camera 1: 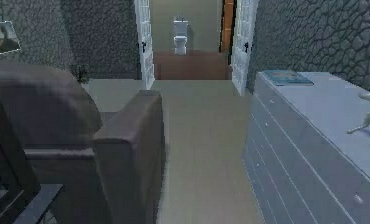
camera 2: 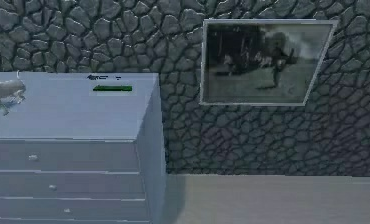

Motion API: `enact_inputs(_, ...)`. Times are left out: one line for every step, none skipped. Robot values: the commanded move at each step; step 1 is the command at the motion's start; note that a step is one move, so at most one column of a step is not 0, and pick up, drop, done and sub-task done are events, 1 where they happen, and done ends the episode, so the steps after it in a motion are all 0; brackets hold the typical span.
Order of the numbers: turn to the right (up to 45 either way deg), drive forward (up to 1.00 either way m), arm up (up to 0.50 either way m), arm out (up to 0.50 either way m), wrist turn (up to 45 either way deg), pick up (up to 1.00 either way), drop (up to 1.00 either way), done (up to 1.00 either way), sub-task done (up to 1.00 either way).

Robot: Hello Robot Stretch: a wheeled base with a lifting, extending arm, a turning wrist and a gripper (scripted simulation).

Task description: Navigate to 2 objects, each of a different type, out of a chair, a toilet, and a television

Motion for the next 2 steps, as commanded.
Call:
enact_inputs(0.0, 1.0, 0.0, 0.0, 0.0, 0.0, 0.0, 0.0, 0.0)
enact_inputs(3.0, 0.0, 0.0, 0.0, 0.0, 0.0, 0.0, 0.0, 0.0)
